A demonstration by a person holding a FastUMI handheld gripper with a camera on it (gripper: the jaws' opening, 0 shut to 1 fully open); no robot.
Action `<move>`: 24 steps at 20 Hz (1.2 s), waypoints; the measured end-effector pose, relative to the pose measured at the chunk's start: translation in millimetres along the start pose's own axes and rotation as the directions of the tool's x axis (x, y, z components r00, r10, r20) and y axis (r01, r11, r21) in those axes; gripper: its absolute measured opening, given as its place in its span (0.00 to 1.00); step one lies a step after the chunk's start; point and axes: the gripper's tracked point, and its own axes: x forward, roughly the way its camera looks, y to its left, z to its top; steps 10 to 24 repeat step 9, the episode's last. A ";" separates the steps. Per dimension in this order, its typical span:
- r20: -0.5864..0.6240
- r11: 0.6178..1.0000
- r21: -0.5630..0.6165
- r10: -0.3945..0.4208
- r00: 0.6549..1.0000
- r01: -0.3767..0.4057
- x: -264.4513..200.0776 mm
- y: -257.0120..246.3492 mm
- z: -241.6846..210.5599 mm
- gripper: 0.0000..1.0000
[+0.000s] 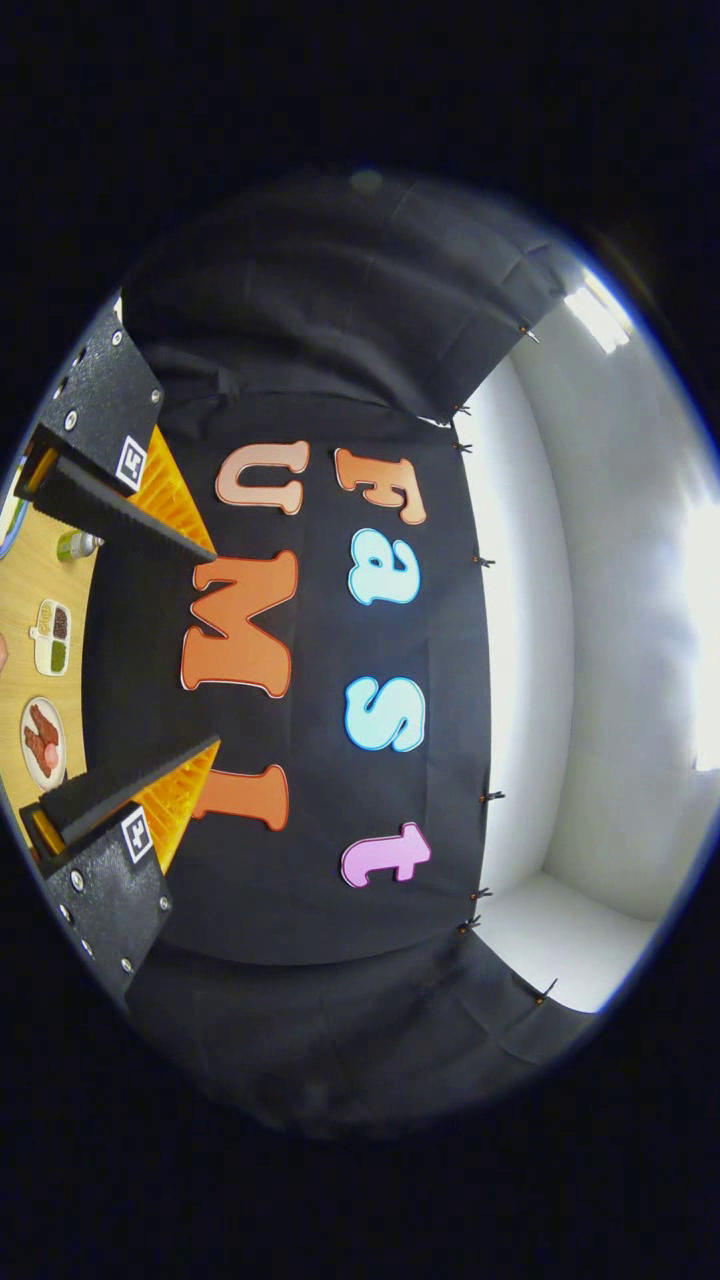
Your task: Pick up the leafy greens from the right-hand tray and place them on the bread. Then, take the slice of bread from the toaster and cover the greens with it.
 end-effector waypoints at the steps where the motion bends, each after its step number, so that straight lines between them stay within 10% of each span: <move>1: 0.003 1.000 0.001 -0.004 1.000 0.004 0.9 -1.7 0.3 0.98; 24: -0.031 1.000 -0.012 -0.007 0.999 0.007 8.6 -0.7 -14.1 0.99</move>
